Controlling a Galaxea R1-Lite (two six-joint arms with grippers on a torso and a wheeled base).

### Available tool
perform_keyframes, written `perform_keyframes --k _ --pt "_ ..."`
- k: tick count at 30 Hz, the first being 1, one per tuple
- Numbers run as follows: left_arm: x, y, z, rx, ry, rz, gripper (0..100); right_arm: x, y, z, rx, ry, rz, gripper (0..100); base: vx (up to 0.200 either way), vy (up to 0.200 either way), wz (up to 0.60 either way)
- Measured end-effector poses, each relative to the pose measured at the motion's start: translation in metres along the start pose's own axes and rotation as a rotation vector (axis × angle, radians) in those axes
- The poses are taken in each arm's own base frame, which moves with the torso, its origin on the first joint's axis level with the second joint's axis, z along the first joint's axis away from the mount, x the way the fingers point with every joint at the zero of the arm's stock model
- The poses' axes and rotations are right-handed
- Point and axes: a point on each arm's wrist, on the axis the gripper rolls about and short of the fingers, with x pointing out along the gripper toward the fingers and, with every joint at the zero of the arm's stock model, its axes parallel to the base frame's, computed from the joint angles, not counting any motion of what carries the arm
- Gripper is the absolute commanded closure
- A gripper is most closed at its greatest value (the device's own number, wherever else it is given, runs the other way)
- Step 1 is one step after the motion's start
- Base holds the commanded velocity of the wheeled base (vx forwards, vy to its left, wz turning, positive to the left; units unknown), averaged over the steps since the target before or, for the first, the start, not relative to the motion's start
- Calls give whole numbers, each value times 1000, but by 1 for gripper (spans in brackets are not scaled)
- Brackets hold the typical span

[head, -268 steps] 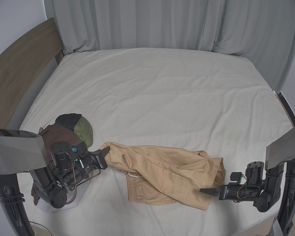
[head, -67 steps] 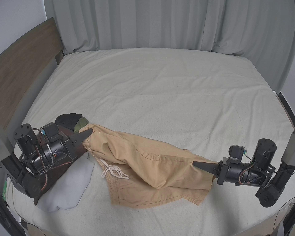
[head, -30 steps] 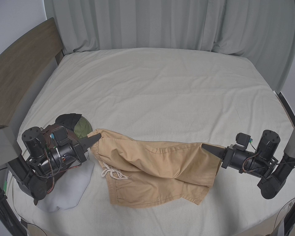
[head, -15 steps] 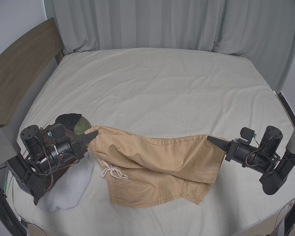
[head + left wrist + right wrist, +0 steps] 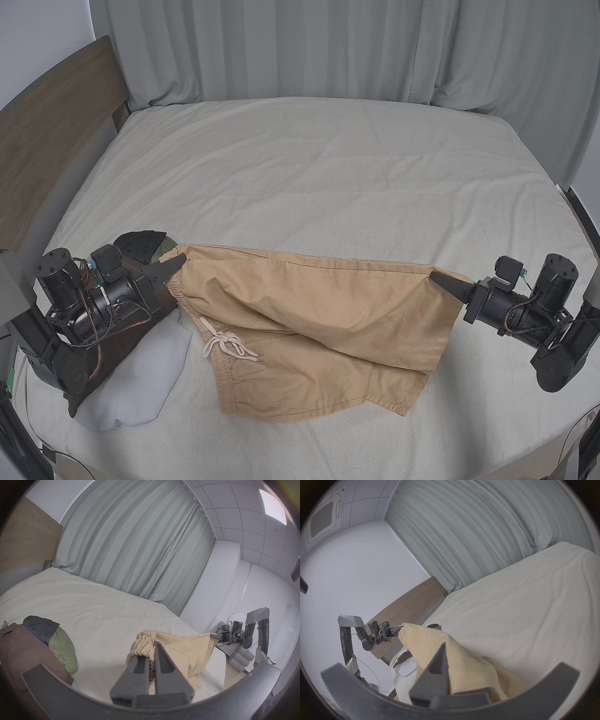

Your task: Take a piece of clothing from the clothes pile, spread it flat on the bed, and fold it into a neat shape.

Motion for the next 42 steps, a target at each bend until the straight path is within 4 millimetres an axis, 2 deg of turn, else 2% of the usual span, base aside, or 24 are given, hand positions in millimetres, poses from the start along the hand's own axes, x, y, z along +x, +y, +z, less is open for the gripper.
perform_keyframes --k 23,42 --pt "-1 9 -1 -2 0 26 100 -5 -20 6 -89 -24 -62 100 0 0 0" --pt "-2 17 -2 -5 -3 47 100 -10 -30 9 -93 -34 -88 100 0 0 0"
